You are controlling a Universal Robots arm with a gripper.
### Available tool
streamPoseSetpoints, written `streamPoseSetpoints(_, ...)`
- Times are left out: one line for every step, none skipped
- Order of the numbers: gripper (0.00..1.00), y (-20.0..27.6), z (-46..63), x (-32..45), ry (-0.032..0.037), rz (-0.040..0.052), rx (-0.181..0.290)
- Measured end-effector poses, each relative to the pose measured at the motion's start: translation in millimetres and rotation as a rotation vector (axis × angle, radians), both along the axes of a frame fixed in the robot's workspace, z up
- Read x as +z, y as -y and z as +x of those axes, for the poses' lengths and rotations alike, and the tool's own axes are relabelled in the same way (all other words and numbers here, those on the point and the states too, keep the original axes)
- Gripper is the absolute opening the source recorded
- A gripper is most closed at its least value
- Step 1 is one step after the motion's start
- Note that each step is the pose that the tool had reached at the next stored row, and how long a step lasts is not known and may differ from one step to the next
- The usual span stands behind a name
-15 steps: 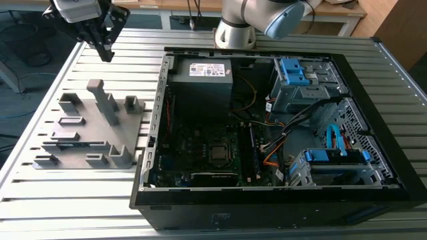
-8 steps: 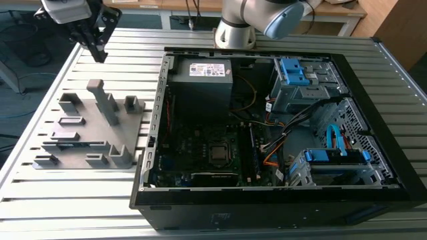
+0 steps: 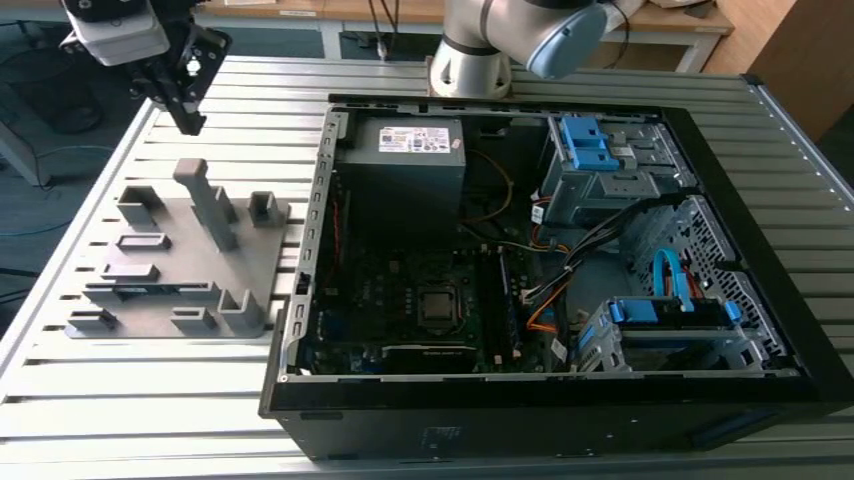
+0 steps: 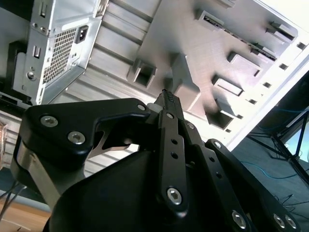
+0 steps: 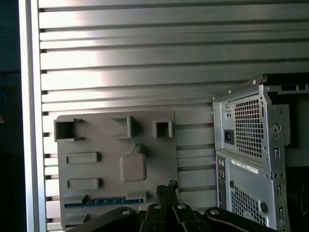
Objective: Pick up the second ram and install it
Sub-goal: 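Reach for the second ram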
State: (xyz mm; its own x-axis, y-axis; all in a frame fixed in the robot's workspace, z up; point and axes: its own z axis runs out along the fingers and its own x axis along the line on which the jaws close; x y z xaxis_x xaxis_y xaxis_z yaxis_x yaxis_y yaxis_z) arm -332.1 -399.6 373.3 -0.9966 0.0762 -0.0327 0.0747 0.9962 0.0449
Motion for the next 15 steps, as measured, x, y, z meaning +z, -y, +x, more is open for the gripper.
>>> streamPoseSetpoints(0.1,0.5,-2.3,-1.4,-0.0002,-0.0003,0.0)
streamPoseSetpoints(0.1,1.1,-4.6,-2.9,0.0,-0.0002,0.0)
streamPoseSetpoints(0.1,1.6,-6.8,-4.0,0.0001,-0.0002,0.0)
streamPoseSetpoints(0.1,2.2,-9.1,-5.0,0.0001,-0.0002,0.0)
streamPoseSetpoints(0.1,2.9,-11.2,-5.9,0.0001,-0.0002,0.0)
streamPoseSetpoints(0.1,3.5,-13.4,-6.6,0.0,-0.0002,0.0)
streamPoseSetpoints(0.1,4.1,-15.6,-7.1,0.0,-0.0003,0.0)
streamPoseSetpoints(0.1,4.7,-18.1,-7.5,0.0001,-0.0003,0.0)
streamPoseSetpoints(0.1,5.3,-20.7,-8.0,0.0001,-0.0002,0.0)
streamPoseSetpoints(0.1,5.8,-23.2,-8.4,0.0002,-0.0002,0.0)
streamPoseSetpoints(0.1,6.3,-25.8,-8.7,0.0002,-0.0002,0.0)
streamPoseSetpoints(0.1,6.7,-28.3,-9.0,0.0002,-0.0002,0.0)
streamPoseSetpoints(0.1,7.0,-30.5,-9.1,0.0,-0.0004,0.0)
streamPoseSetpoints(0.1,7.3,-32.8,-9.4,0.0001,-0.0003,0.0)
streamPoseSetpoints(0.1,7.6,-34.9,-9.7,0.0001,-0.0003,0.0)
